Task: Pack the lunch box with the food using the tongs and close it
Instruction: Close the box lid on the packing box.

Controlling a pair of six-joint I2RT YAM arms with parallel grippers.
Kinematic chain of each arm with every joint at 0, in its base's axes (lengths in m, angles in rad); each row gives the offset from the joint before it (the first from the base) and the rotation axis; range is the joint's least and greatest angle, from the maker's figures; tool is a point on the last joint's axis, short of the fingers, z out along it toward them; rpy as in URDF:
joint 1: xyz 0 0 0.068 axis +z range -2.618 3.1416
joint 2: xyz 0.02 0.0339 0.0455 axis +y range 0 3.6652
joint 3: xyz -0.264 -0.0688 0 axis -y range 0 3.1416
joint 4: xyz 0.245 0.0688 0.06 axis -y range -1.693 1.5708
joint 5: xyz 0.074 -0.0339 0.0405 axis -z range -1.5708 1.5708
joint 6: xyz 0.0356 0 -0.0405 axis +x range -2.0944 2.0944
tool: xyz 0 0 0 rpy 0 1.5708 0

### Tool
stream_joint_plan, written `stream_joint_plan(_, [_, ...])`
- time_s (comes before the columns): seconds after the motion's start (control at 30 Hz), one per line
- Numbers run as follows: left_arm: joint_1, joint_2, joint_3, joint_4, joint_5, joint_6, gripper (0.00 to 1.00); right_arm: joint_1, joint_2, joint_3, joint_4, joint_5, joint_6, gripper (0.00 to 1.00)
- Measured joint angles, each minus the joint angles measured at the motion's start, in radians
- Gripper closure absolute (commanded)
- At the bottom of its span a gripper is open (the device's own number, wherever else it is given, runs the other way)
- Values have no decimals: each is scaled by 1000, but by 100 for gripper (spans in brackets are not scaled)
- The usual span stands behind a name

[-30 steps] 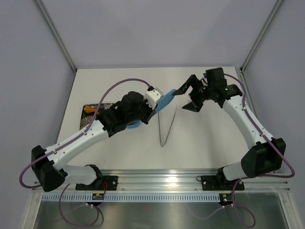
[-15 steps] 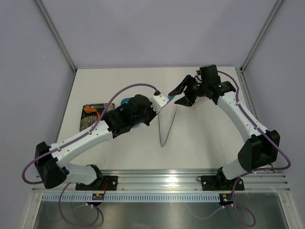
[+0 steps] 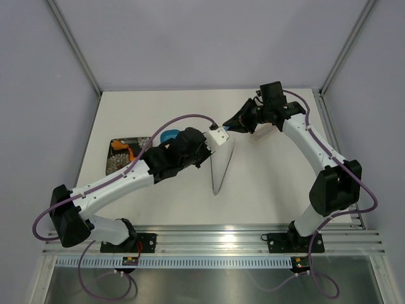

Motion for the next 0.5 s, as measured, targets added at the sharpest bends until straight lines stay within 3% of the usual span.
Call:
stream_joint_plan(0.1, [-10,13,3,-5,-19,1,100,0,13,13,0,-9,33,100])
stream_joint_plan(0.17, [-15,19,5,-4,-40,0,95,-1,15,18,-3,-7,39,100])
stream_joint_plan(0.2, [-16,21,9,-5,-48,-1,78,-1,17,23,-6,-6,39,100])
stream_joint_plan(0.23, [-18,23,12,-4,-56,-2,67,-1,19,29,-6,-5,38,100])
stream_joint_plan(0.3, [-19,29,19,-6,-66,0,55,-1,19,42,-6,-10,28,100])
stream_joint_plan(0.33, [-19,33,23,-8,-75,-2,39,0,19,47,-5,-11,15,100])
stream_joint_plan(0.5, [-16,43,63,-11,-117,-12,3,0,20,47,3,-16,-31,100])
